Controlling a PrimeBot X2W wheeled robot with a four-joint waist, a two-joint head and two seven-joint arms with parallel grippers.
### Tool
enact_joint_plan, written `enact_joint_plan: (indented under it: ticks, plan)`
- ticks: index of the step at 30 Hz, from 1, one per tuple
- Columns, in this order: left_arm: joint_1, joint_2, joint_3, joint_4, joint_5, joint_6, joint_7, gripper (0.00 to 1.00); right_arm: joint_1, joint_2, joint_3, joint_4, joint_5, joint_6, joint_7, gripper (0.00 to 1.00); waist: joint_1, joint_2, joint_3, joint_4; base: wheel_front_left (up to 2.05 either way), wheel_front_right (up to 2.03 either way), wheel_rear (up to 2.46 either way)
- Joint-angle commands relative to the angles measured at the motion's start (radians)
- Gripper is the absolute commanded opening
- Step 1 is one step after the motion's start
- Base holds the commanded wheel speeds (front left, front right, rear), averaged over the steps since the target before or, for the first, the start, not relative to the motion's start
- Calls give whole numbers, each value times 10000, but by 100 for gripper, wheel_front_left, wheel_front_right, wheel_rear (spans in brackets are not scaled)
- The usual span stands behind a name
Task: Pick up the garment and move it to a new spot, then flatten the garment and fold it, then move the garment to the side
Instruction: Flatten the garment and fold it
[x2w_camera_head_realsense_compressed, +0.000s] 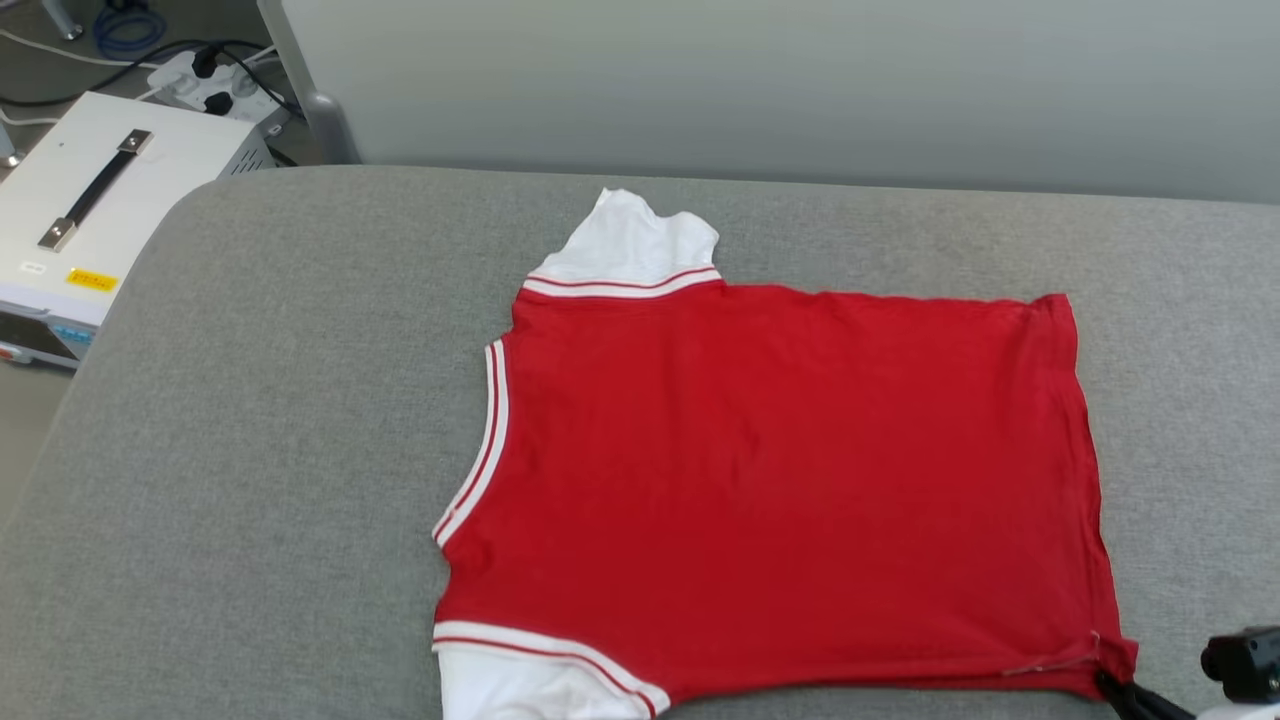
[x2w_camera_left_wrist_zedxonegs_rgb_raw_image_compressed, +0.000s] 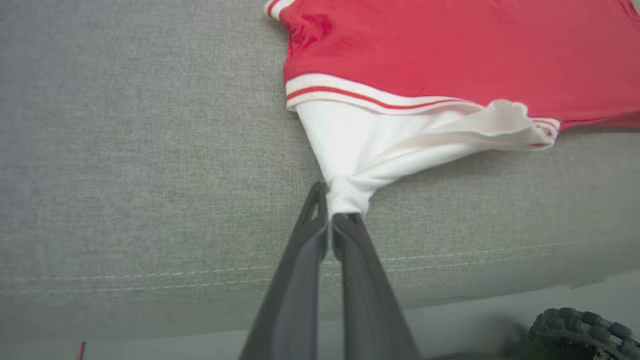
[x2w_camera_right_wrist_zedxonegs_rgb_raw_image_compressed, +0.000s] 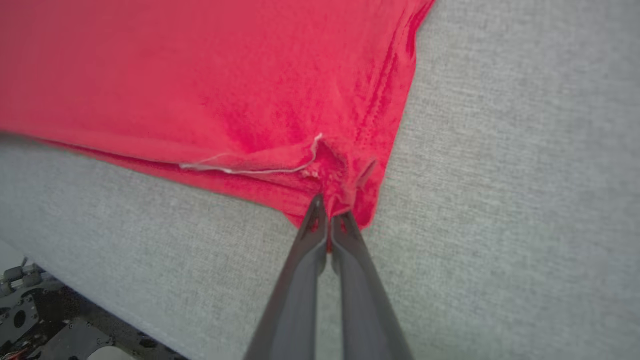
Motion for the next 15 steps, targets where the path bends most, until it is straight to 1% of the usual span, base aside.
enact_joint_plan:
  ticks: [1,5,10,15]
  plan:
    - [155,-21,-46,80,-100,-54,42,0,268,34,-214,-85,-156,-7,90,0,1,-1,-55,-47,0,0,0]
    - [1,-22,-43,163,-16,-36,-26,0,635,261,-657,-356,-408,-7,290,0,1,-1,-90,-87,0,0,0]
    - [-710,160,-27,92,428,-58,-87,0,693,715,-1222,-653,-589,-7,442,0,1,-1,-36,-103,0,0,0]
    - [-1659,385,-29,65,859,-238,-12,0,504,980,-1679,-902,-656,-7,565,0,1,-1,67,-205,0,0,0]
